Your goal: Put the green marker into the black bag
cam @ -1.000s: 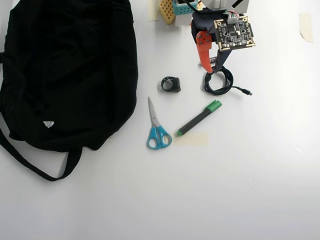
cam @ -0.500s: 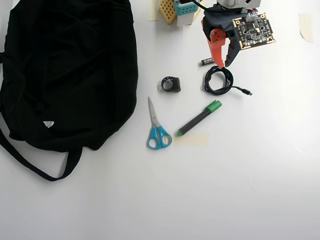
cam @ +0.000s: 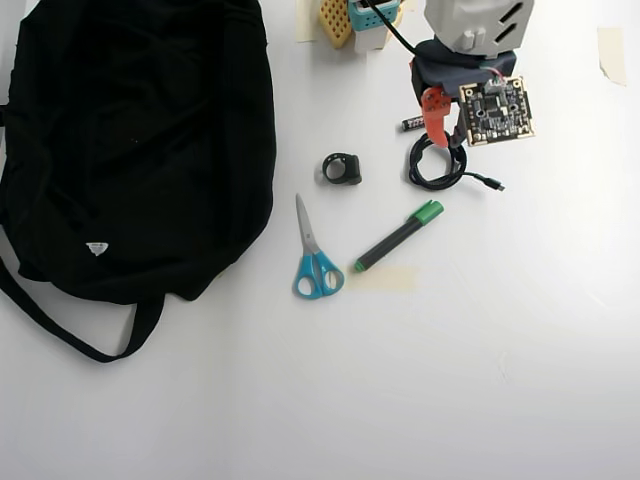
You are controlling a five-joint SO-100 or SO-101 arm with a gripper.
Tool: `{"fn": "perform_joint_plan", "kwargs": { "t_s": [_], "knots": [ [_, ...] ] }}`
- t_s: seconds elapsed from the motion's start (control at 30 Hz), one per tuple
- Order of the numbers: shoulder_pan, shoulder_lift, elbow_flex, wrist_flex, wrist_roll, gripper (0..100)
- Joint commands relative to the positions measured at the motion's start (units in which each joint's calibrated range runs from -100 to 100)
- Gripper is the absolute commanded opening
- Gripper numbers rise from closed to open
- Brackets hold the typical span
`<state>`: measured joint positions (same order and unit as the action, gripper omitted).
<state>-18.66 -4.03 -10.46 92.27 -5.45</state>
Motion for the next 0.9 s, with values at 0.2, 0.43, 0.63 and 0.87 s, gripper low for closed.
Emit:
{"fn": "perform_joint_plan", "kwargs": {
  "t_s": [0.2,0.43,0.63,0.87],
  "knots": [
    [0.11,8.59,-2.03,-1.66,-1.00,3],
    [1.31,11.33,-2.03,-4.93,-2.58,3],
    [1.76,12.91,-2.03,-5.79,-4.05,13],
    [1.76,14.32,-2.03,-6.91,-4.15,15]
  ]
}}
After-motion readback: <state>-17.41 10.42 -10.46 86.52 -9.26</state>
